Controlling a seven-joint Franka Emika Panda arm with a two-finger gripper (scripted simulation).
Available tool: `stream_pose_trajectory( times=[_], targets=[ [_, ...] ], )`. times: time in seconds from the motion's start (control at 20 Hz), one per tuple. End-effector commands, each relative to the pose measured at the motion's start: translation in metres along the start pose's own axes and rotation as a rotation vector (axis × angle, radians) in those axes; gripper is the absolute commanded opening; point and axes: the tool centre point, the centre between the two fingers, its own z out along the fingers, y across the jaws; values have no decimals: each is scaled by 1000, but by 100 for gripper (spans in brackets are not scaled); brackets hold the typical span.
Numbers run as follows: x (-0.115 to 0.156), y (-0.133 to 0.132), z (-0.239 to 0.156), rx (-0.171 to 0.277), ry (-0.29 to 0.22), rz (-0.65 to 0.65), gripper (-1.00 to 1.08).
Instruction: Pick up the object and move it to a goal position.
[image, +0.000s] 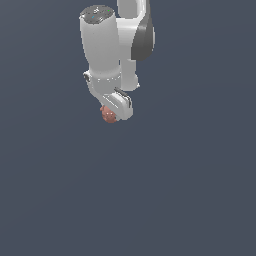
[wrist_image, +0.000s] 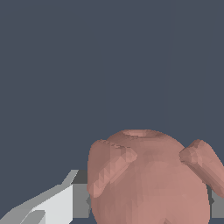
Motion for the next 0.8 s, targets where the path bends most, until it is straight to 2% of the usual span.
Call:
stream_pose_trajectory(
  times=[0.0,0.4,0.75],
  targets=[
    [3,6,-28,-1,0,0,-100],
    [15,21,-111,-1,0,0,-100],
    [23,29,-161,-1,-1,-2,-100]
  ],
)
